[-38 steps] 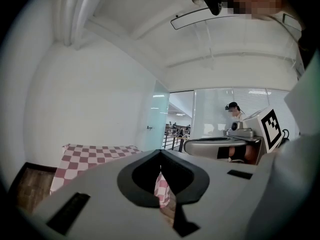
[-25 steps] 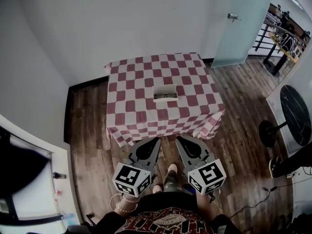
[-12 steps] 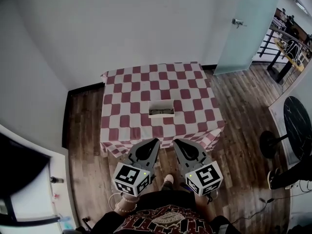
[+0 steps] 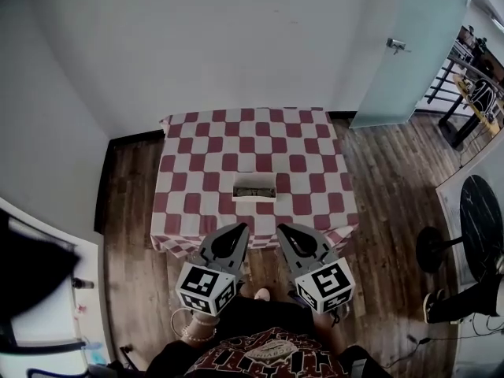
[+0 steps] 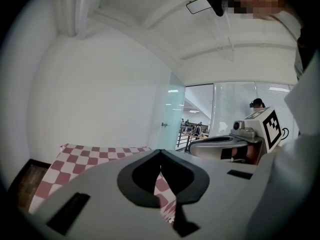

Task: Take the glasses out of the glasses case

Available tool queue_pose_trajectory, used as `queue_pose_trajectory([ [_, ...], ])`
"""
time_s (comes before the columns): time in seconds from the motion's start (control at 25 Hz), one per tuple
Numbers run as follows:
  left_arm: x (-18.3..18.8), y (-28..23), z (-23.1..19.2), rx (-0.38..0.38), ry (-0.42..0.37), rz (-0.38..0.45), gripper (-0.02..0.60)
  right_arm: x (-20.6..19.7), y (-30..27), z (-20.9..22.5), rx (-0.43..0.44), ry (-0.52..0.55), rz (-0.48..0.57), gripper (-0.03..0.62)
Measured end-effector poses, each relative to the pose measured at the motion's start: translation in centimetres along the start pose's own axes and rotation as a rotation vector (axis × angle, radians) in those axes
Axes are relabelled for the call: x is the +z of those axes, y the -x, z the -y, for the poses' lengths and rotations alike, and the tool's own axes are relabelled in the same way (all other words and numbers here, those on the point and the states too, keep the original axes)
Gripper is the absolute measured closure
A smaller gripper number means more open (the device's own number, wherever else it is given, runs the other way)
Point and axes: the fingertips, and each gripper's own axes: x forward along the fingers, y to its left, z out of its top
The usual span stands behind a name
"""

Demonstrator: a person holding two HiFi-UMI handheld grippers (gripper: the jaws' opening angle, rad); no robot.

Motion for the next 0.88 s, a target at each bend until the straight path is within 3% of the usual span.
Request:
queue_pose_trajectory([
  [0.28, -0.4, -2.1, -2.7, -0.004, 0.004, -0.033, 0.575, -1.2, -2.7, 2.4, -0.023, -0.020, -0.036, 0.576],
  [0.64, 2.7, -8.3, -7.9, -0.131, -0.040, -0.028, 0.575, -0.5, -7.9, 6.3, -0.138, -0.050, -0.044, 0.576],
  [0.88, 2.7, -11.3, -11.5, -0.184, -0.035, -0.061, 0.575, -0.3, -10.9, 8.7, -0.211, -0.066, -0.059, 0.576],
])
